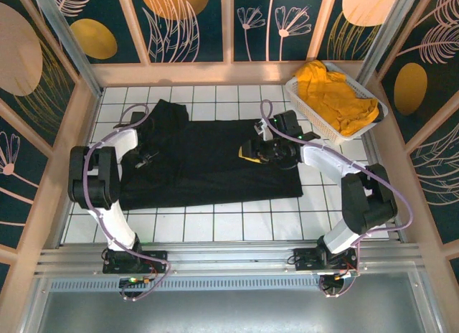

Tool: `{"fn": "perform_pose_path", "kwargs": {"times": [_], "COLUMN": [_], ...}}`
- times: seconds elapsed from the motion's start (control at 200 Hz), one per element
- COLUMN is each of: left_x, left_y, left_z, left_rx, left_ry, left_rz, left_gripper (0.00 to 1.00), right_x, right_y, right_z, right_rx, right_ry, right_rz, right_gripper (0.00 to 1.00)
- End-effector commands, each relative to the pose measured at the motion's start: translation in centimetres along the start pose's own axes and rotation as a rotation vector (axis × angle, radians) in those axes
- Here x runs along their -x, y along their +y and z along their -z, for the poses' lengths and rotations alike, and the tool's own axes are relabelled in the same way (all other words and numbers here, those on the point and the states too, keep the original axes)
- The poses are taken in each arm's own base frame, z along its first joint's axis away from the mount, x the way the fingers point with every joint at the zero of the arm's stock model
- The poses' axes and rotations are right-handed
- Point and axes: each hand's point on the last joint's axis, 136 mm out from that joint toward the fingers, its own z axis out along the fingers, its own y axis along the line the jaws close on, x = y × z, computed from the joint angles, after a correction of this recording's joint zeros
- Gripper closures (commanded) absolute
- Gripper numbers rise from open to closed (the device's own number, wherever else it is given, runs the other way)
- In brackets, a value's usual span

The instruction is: Fold and stack the t-shirts

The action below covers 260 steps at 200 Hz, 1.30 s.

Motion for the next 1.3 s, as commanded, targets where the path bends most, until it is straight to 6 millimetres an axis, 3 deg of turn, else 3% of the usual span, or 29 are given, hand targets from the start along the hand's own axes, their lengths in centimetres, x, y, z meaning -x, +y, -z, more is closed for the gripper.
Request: {"fn": "perform_pose_path", "kwargs": {"times": [0.0,0.15,0.35,0.47,0.571,0.646,0.716,0.796,0.836,0.866,1.031,1.296], "left_x": [2.4,3.3,2.1,2.3,3.5,4.9,6.1,6.7,6.2,6.0,1.4,-2.3], "left_y": [-2.0,-3.1,-2.8,-2.9,-3.4,-3.6,-3.5,-3.4,-3.1,-2.8,-0.7,2.6], "left_z": [0.1,-0.4,-1.9,-1.4,0.6,3.0,5.6,8.1,8.1,9.1,6.6,1.8], "left_rx": [-0.043,-0.056,-0.044,-0.054,-0.080,-0.106,-0.137,-0.174,-0.168,-0.181,-0.161,-0.054], "left_ry": [-0.048,-0.047,0.007,-0.005,-0.062,-0.136,-0.216,-0.276,-0.264,-0.269,-0.129,0.000], "left_rz": [-0.022,-0.029,-0.053,-0.054,-0.040,-0.016,0.013,0.042,0.048,0.061,0.126,0.187], "left_gripper": [0.89,0.90,0.89,0.88,0.84,0.68,0.63,0.62,0.62,0.62,0.72,0.76], "right_x": [0.5,0.4,0.3,0.7,1.2,1.6,1.9,1.9,1.9,1.8,0.6,-2.2], "right_y": [1.5,1.0,0.4,-0.2,-0.7,-1.4,-2.2,-4.2,-5.6,-7.0,-13.4,-18.1], "right_z": [0.4,0.2,0.0,0.2,0.7,1.1,1.4,1.9,2.3,2.6,4.6,4.9], "right_rx": [0.041,0.029,0.006,-0.021,-0.050,-0.076,-0.101,-0.171,-0.224,-0.276,-0.529,-0.718], "right_ry": [-0.010,-0.007,-0.003,-0.017,-0.046,-0.073,-0.102,-0.136,-0.155,-0.168,-0.179,-0.089], "right_rz": [0.060,0.049,0.042,0.040,0.038,0.034,0.025,-0.007,-0.032,-0.060,-0.206,-0.307], "right_gripper": [0.58,0.58,0.58,0.58,0.58,0.58,0.58,0.58,0.58,0.58,0.58,0.61]}}
